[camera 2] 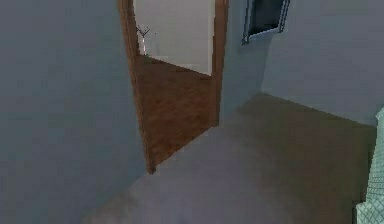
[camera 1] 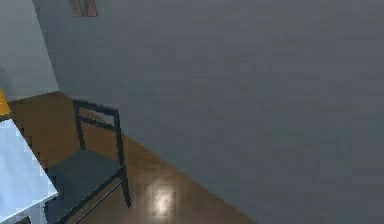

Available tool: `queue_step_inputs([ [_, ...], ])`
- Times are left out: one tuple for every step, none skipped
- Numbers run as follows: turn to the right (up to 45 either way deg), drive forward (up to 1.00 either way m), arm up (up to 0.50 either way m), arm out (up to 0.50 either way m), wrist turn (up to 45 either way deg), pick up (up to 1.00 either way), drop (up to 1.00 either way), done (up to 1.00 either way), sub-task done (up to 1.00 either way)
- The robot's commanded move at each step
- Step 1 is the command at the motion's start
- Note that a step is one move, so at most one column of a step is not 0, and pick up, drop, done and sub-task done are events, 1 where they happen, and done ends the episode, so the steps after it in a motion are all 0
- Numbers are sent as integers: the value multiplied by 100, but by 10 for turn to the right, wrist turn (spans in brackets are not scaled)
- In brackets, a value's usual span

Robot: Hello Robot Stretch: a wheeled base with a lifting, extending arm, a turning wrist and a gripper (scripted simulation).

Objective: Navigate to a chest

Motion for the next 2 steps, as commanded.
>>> queue_step_inputs([
  [0,25,0,0,0,0,0,0,0],
  [-60,0,0,0,0,0,0,0,0],
])
